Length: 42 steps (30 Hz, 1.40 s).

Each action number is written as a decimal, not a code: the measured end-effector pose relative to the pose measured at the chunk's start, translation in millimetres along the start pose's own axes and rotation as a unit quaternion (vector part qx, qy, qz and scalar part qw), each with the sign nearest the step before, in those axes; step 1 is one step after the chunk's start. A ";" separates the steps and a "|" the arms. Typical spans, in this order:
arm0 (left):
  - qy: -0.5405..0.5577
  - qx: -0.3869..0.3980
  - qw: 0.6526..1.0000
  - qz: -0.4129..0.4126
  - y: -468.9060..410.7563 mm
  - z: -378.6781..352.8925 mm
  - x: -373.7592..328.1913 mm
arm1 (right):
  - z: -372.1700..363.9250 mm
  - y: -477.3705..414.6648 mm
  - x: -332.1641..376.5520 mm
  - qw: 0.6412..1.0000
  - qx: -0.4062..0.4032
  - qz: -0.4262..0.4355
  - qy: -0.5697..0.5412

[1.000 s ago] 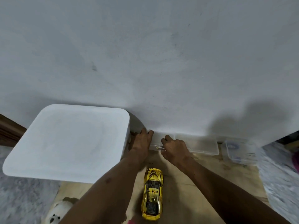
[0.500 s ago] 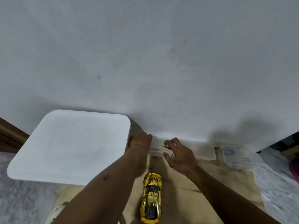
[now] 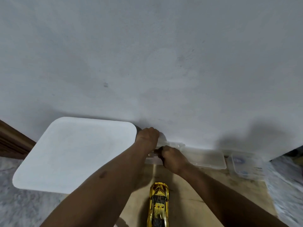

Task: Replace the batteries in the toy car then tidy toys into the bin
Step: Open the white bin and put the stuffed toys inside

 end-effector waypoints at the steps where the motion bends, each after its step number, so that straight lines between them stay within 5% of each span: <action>1: 0.003 0.003 1.000 0.001 -1.8 0.9 0.5 | -6.4 -9.3 -1.5 1.000 0.022 -0.021 -0.001; 5: 0.020 0.011 1.000 0.007 -7.6 -0.6 2.2 | -28.1 -31.5 -13.0 0.988 0.068 -0.123 -0.059; 11: 0.031 0.008 0.999 0.000 -7.7 -3.1 2.8 | -21.4 -15.6 -7.1 0.991 0.051 -0.083 -0.094; 15: 0.046 0.001 0.999 -0.008 0.1 -5.6 1.3 | 11.7 29.2 4.1 0.983 -0.158 0.027 -0.095; 18: 0.033 0.004 0.999 -0.014 10.6 -9.5 -3.7 | 19.9 45.9 -10.2 0.966 -0.242 -0.027 -0.092; 21: -0.022 -0.002 1.000 -0.010 20.9 -19.2 -12.5 | 14.7 51.0 -22.3 0.981 -0.161 -0.090 -0.054; 28: -0.047 -0.005 0.999 -0.009 35.2 -59.9 -31.4 | -5.0 46.0 -22.8 0.997 0.002 -0.041 0.067; 36: -0.090 0.014 0.995 -0.028 40.6 -64.9 -32.8 | -18.8 42.4 -22.2 0.986 -0.007 -0.016 0.166; 42: 0.048 0.012 0.999 0.023 49.4 -57.3 -35.9 | 3.6 49.9 -14.4 0.995 -0.030 -0.080 0.049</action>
Point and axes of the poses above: each hand's wrist, its own y-axis away from the middle knuckle, its own z-axis out of the back of the hand, x = y × z, the point moved 2 cm from there along -y, towards the middle knuckle, and after that the axes turned 1 degree about -y, right-handed, at the moved point
